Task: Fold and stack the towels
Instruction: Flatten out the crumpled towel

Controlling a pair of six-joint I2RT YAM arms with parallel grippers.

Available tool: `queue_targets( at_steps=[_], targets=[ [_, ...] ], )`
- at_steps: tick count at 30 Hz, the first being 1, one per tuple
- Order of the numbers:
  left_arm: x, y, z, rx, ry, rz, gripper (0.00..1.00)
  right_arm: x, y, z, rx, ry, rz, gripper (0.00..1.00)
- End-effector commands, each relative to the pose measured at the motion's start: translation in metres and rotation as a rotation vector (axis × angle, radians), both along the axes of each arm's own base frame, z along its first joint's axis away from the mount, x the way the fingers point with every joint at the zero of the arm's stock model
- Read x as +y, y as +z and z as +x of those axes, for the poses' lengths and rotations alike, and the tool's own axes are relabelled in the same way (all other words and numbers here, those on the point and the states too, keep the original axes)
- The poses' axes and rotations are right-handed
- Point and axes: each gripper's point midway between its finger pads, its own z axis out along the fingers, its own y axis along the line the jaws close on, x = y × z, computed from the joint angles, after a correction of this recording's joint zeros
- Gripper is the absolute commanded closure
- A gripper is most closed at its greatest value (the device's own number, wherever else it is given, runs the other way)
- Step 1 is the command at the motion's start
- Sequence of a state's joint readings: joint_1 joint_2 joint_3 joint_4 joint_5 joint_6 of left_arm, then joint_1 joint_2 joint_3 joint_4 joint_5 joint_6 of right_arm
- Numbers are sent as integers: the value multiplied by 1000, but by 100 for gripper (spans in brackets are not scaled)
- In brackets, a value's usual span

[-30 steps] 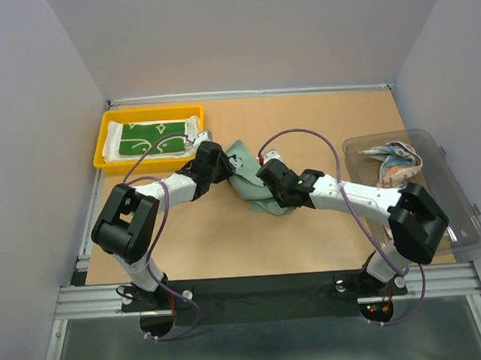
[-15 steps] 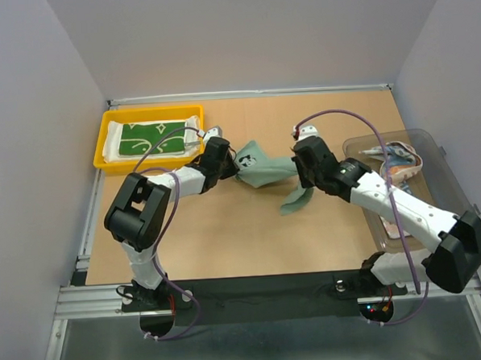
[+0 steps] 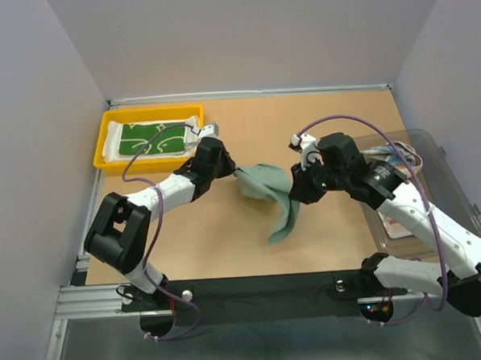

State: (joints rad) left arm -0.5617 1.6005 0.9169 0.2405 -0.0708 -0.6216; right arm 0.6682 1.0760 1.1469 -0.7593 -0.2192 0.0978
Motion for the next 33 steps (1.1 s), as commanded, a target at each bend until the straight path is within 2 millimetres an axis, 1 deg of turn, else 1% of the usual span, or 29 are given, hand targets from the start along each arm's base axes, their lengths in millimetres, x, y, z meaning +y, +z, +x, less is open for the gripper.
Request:
queue_targets(
  at_steps=[1,2,3,4,5,7,8,9,10,11,12,13,14,15,16,17,18,19,20,21,22,23,25,26,28,29,30,32,33],
  targets=[
    [48,7,-1,-36,91,165,100,16,-39,-64,326,243,25,65],
    [48,8,-7,-46,63,207,100,23,-49,-75,393,274,18,62],
    [52,20,-8,-73,70,222,100,26,-52,-75,402,275,11,53],
    [54,23,-11,-77,68,239,100,29,-52,-75,397,280,15,53],
    [57,26,-14,-82,66,255,100,31,-52,-72,386,277,14,41],
    [67,37,-23,-96,83,277,99,31,-47,-58,327,237,-5,31],
    [74,33,-31,-88,91,289,98,24,-51,-35,271,119,-57,29],
    [80,45,-35,-116,110,273,97,21,-55,-21,243,56,-85,28],
    [83,43,-42,-104,117,266,93,11,-62,-1,189,-40,-145,28],
    [88,34,-51,-86,116,266,87,13,-71,11,194,-86,-165,28],
    [86,40,-57,-98,102,230,77,17,-74,19,184,-106,-168,28],
    [88,31,-65,-78,103,217,71,24,-74,34,151,-144,-141,28],
    [88,28,-69,-71,103,202,64,29,-74,42,137,-161,-125,28],
    [88,26,-74,-67,96,192,58,35,-77,50,126,-167,-110,28],
    [89,29,-78,-76,91,173,53,42,-82,59,116,-173,-102,28],
    [92,21,-84,-59,95,175,40,45,-85,69,94,-187,-94,28],
    [93,19,-87,-55,101,163,34,55,-79,85,36,-188,-48,28],
    [94,18,-91,-57,100,154,24,58,-92,93,40,-179,-53,28],
    [96,17,-93,-53,104,151,20,66,-88,107,-13,-160,-22,28],
    [96,15,-95,-47,113,144,15,69,-92,113,-25,-148,-17,28],
    [98,16,-95,-51,124,141,8,69,-110,122,-4,-142,-30,28],
    [101,11,-96,-44,133,144,7,72,-109,134,-31,-136,-14,28],
    [104,9,-95,-41,155,146,7,71,-122,150,-25,-145,-24,28],
    [105,10,-94,-44,165,147,7,72,-139,159,-12,-134,-31,28],
    [108,10,-91,-47,186,146,7,75,-143,174,-24,-144,-25,28],
    [108,12,-89,-51,191,144,7,74,-147,182,-21,-153,-24,28],
    [108,12,-87,-52,194,143,7,78,-154,189,-21,-149,-19,28],
    [110,8,-85,-38,197,156,7,83,-159,196,-26,-144,-10,29],
    [108,10,-78,-48,202,149,8,87,-164,201,-27,-137,-2,29]
  ],
)
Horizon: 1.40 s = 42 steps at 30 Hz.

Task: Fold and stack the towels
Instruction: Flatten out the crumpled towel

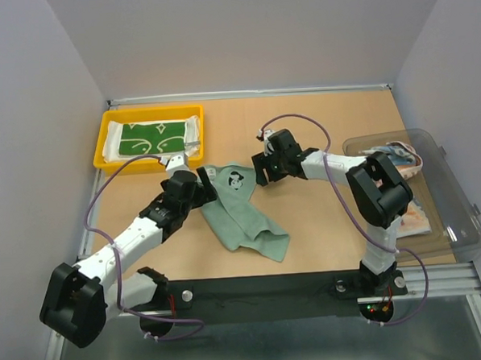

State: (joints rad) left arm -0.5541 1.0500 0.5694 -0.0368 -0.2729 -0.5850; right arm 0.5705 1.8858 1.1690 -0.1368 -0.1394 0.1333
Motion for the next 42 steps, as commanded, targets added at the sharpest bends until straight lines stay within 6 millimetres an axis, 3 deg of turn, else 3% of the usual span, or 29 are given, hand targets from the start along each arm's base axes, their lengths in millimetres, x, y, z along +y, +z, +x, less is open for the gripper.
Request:
queue_targets(
  at_steps=[1,6,9,13,14,16,17,18,20,21,22,25,28,31,33,35,36,39,40,41,42],
  targets=[
    [0,11,20,-47,47,-15,9,37,38,44,-173,53,130,29],
    [-6,4,32,-28,41,-2,10,51,12,43,-123,110,146,33],
    [-9,2,38,-25,39,3,12,51,2,38,-97,123,148,40],
    [-15,-2,44,-7,27,5,17,35,-4,32,-94,84,111,70],
    [-20,-4,47,4,12,-1,18,25,-1,31,-102,63,99,87],
    [-29,-8,47,26,-19,-14,20,11,5,32,-118,25,85,99],
    [-32,-9,47,31,-30,-21,20,-2,9,34,-131,-8,73,99],
    [-35,-6,49,29,-38,-33,20,-16,27,40,-193,-55,44,99],
    [-42,-5,48,36,-61,-62,20,-49,28,40,-255,-134,-77,99],
    [-46,-3,47,34,-73,-76,20,-55,44,39,-297,-139,-83,99],
    [-51,-2,44,39,-100,-97,20,-63,41,32,-295,-137,-107,99],
    [-64,3,41,40,-151,-137,18,-76,57,28,-345,-146,-132,99],
    [-73,12,45,16,-190,-144,18,-82,66,28,-364,-166,-150,99],
    [-80,21,59,-14,-226,-108,18,-81,69,27,-367,-158,-148,99],
    [-86,38,74,-43,-227,-103,18,-81,68,27,-366,-159,-148,99],
    [-91,35,86,-34,-221,-85,18,-81,68,28,-364,-158,-144,99],
    [-97,49,97,-56,-215,-93,18,-79,66,27,-358,-154,-145,99],
    [-106,55,126,-69,-199,-68,18,-79,62,28,-351,-155,-149,99],
    [-107,41,135,-46,-196,-28,18,-80,59,29,-345,-161,-154,99],
    [-108,42,145,-63,-216,19,18,-79,59,30,-343,-164,-152,99],
    [-114,61,162,-107,-231,39,19,-79,58,30,-340,-161,-152,99]
  ],
)
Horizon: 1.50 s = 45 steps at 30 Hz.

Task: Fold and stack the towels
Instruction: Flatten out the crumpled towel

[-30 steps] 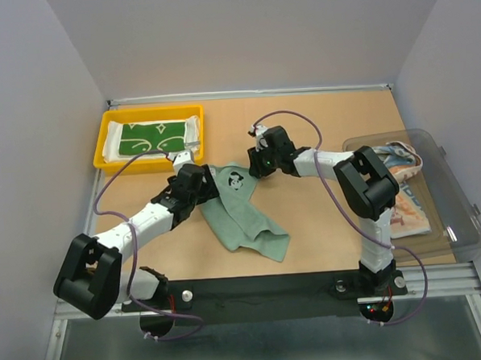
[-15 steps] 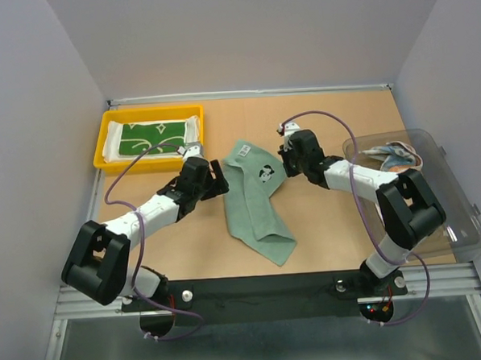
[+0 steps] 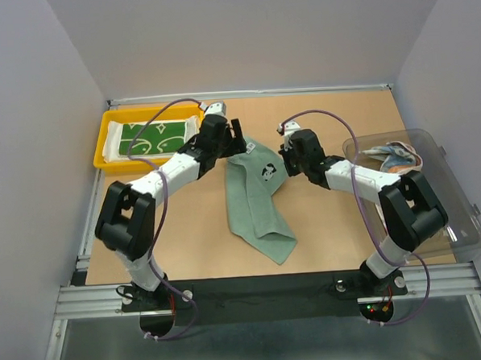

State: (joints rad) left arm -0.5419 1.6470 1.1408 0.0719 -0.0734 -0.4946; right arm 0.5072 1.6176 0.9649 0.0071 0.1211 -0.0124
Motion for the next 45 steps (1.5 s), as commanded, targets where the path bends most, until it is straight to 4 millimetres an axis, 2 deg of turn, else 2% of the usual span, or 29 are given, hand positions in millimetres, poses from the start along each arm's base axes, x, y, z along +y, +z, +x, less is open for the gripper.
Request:
queue_targets(
  at_steps=[1,2,3,5,6,9,10,11,12,16,22,30,36,40,45],
  targets=[
    [-8,4,46,-64,-42,143,19,0,-1,7,-12,-9,-14,99],
    [-10,3,55,-70,-58,167,22,1,-1,7,-12,-9,-11,99],
    [-13,21,72,-126,-91,201,23,1,-2,7,-7,-9,-8,99],
    [-16,8,88,-117,-171,287,25,3,-3,7,-4,-4,-2,99],
    [-18,-9,92,-94,-201,323,26,4,-4,6,2,-1,2,99],
    [-18,-16,105,-108,-307,434,29,10,-5,4,13,20,21,99],
    [-23,-30,104,-86,-365,436,30,11,-6,4,17,28,25,99],
    [-22,-34,106,-83,-387,449,31,12,-5,4,17,33,32,99],
    [-23,-31,110,-90,-406,457,32,17,-5,2,31,34,62,99],
    [-27,-44,120,-95,-521,449,42,22,-3,-1,39,61,81,99],
    [-34,-55,129,-97,-579,454,42,24,-5,-3,46,74,83,99],
    [-42,-79,134,-78,-607,440,43,27,-8,-7,60,103,90,99],
    [-50,-96,128,-50,-645,406,43,27,-10,-8,63,104,91,99],
    [-47,-117,121,11,-613,463,43,28,-14,-11,76,118,91,99],
    [-45,-136,107,77,-605,477,54,30,-13,-12,76,127,100,99]
  ],
)
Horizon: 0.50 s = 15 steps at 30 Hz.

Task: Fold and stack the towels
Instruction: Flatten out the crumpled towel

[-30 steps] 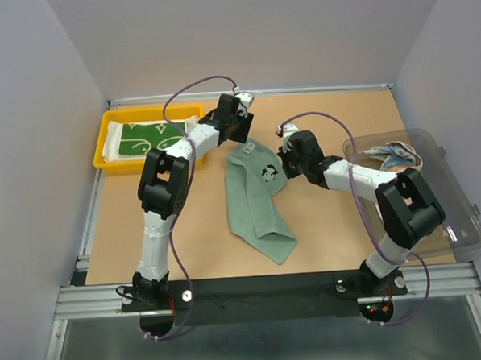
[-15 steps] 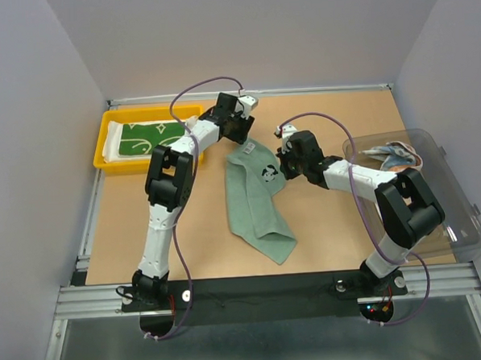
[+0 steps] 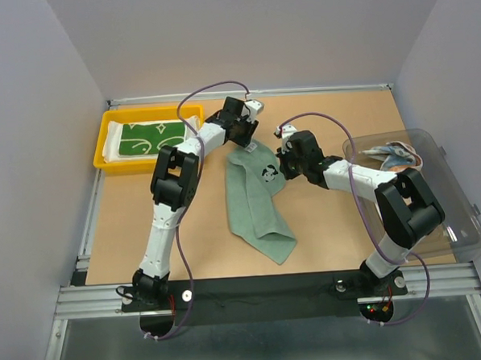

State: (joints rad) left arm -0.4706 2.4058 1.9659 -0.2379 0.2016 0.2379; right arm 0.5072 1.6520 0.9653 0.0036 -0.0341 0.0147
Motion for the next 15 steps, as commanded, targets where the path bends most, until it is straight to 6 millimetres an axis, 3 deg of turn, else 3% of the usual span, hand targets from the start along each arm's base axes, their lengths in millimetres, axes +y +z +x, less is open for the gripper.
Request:
queue_targets(
  at_steps=[1,3,8,10,12,13,15],
  targets=[
    [0,-29,-19,93,6,45,59,6,3,2,-13,22,19,99],
    [0,-36,-27,120,1,59,66,5,4,2,-17,18,18,99],
    [4,-34,-29,120,16,67,100,-1,7,8,-39,-18,-3,99],
    [3,-24,-26,101,17,52,100,-10,18,20,-83,-79,-32,99],
    [5,10,-15,47,38,-15,100,-23,31,34,-143,-133,-84,99],
    [8,46,-9,-9,47,-60,100,-23,46,44,-178,-146,-80,99],
    [10,88,-1,-85,81,-116,100,-33,68,60,-227,-178,-72,99]
  ],
)
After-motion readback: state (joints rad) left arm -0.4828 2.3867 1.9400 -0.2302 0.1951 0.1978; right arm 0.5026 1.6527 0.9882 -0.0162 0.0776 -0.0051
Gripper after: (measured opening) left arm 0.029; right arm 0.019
